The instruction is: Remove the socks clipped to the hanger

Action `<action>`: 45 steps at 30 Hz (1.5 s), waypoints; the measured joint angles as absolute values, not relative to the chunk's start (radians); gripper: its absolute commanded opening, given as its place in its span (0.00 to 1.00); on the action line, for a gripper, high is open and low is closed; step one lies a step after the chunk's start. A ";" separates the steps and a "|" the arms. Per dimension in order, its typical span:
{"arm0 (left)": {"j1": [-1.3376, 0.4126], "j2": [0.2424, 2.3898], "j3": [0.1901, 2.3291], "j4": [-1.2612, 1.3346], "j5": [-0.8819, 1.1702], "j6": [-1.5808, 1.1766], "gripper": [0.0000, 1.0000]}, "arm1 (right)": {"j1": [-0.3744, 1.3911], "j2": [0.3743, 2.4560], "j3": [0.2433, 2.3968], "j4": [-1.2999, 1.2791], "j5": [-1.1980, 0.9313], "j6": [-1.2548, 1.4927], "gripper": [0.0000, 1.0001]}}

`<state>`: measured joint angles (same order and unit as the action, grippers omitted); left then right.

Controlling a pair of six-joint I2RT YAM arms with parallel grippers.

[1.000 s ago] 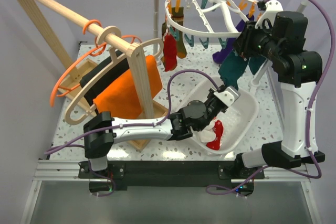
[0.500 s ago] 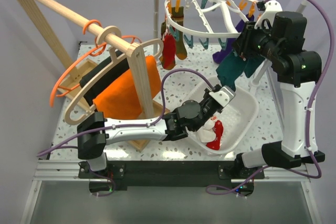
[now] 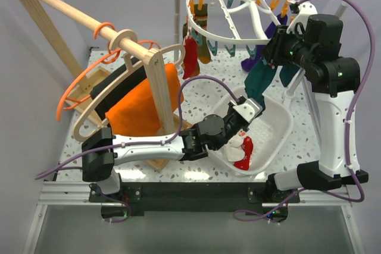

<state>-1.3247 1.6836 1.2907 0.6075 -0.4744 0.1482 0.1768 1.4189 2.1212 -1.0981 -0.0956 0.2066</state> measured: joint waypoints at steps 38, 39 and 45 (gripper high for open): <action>-1.325 1.663 1.278 0.579 -0.445 0.115 0.00 | 0.177 1.423 2.130 -1.083 -0.128 0.207 0.00; -1.325 1.663 1.278 0.577 -0.445 0.114 0.00 | 0.177 1.423 2.130 -1.083 -0.130 0.207 0.00; -1.325 1.648 1.258 0.561 -0.445 0.104 0.00 | 0.177 1.423 2.130 -1.083 -0.131 0.208 0.00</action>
